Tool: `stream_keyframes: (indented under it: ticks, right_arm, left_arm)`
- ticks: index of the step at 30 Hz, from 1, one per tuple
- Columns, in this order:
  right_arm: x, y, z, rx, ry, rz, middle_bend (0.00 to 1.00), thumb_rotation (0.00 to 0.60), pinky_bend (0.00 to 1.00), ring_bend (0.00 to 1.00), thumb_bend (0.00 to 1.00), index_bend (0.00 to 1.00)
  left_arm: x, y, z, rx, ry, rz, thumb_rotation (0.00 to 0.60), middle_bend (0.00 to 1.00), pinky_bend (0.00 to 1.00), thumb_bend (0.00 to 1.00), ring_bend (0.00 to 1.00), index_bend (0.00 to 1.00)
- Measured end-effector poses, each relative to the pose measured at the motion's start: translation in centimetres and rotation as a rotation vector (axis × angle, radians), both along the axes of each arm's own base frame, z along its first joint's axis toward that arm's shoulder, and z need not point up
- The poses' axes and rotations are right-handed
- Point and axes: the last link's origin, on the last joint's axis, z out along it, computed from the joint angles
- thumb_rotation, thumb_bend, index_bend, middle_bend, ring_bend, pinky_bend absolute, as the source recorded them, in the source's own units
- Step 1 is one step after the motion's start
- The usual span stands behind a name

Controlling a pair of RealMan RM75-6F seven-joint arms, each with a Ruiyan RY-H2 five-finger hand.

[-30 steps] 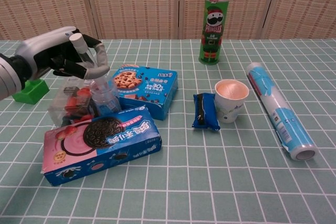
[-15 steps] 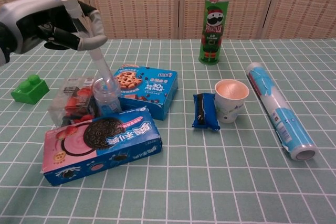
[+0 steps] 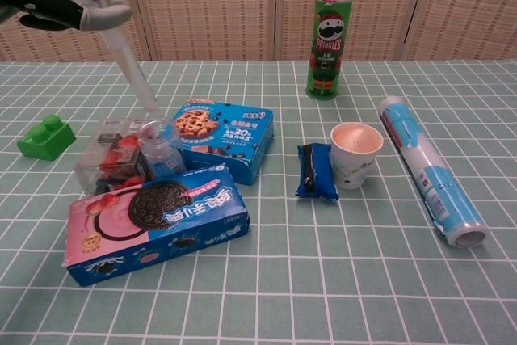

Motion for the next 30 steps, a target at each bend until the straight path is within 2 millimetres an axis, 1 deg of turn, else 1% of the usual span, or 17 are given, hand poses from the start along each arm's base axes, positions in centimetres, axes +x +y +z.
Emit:
stream_keyframes:
  ticks: [3,8,13,16,19,21,23,30]
  right_arm:
    - [0.0,0.0,0.0,0.000,0.000,0.001,0.36,0.600,0.35,0.29,0.05,0.28]
    - [0.0,0.1,0.1,-0.004,-0.002,0.004,0.36,0.600,0.35,0.29,0.05,0.28]
    - [0.1,0.2,0.1,-0.005,-0.001,0.006,0.36,0.600,0.35,0.29,0.05,0.28]
    - [0.1,0.2,0.0,-0.003,0.001,0.004,0.36,0.600,0.35,0.29,0.05,0.28]
    - [0.1,0.1,-0.1,0.000,0.003,0.002,0.36,0.600,0.35,0.29,0.05,0.28]
    - [0.1,0.0,-0.1,0.003,0.004,0.001,0.36,0.600,0.35,0.29,0.05,0.28]
    - [0.1,0.0,-0.1,0.002,0.003,0.001,0.36,0.600,0.35,0.29,0.05,0.28]
    - [-0.1,0.0,0.1,-0.006,-0.002,-0.004,0.36,0.600,0.35,0.29,0.05,0.28]
  left_arm:
    - [-0.2,-0.2,0.7,0.014,0.021,0.007,0.600,1.00,1.00,0.42,1.00,0.84]
    - [-1.3,-0.4,2.3,0.058,0.107,0.030,0.600,1.00,1.00,0.42,1.00,0.84]
    - [-2.7,-0.5,3.1,0.146,0.256,0.041,0.600,1.00,1.00,0.42,1.00,0.84]
    - [-3.6,-0.6,3.5,0.223,0.377,0.044,0.600,1.00,1.00,0.42,1.00,0.84]
    - [-4.2,-0.7,3.7,0.268,0.442,0.057,0.600,1.00,1.00,0.42,1.00,0.84]
    - [-4.3,-0.8,3.7,0.255,0.427,0.072,0.600,1.00,1.00,0.42,1.00,0.84]
    - [-4.4,-0.8,3.8,0.226,0.377,0.088,0.600,1.00,1.00,0.42,1.00,0.84]
    - [-4.6,-0.4,4.4,0.046,0.057,0.168,0.600,1.00,1.00,0.42,1.00,0.84]
